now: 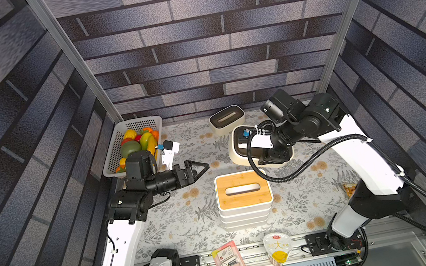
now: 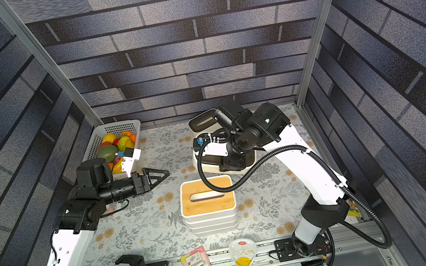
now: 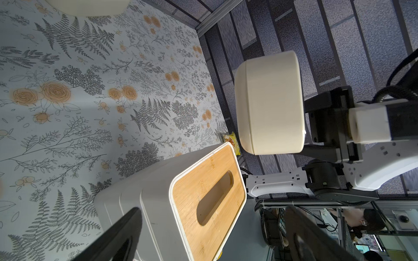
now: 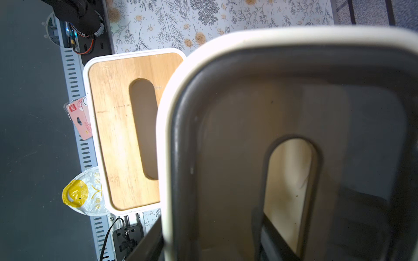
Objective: Stack the tissue boxes
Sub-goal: Place the tissue box at the tissue box.
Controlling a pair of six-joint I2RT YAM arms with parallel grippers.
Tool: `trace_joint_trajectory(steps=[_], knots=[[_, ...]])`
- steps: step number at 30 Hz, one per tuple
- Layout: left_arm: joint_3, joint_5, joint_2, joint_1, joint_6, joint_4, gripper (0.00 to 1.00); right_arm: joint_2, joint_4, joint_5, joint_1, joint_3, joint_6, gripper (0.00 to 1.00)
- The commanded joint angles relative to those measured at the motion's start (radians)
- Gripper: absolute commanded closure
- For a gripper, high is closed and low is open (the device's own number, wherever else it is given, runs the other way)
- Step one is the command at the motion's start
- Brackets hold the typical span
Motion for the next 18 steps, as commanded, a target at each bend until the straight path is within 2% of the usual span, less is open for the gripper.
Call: trace_joint_trajectory(steps=[1, 9, 18], knots=[[-0.004, 0.061, -0.005, 0.014, -0.042, -0.037, 0.00, -0.003, -0.024, -0.001, 0.023, 0.048, 0.034, 0.58], [-0.019, 0.089, -0.020, 0.015, -0.077, -0.055, 0.00, 0.015, -0.064, -0.019, 0.091, 0.095, 0.053, 0.58], [-0.009, 0.108, -0.033, 0.019, 0.002, -0.142, 0.00, 0.021, -0.102, -0.002, 0.170, 0.105, 0.098, 0.58]])
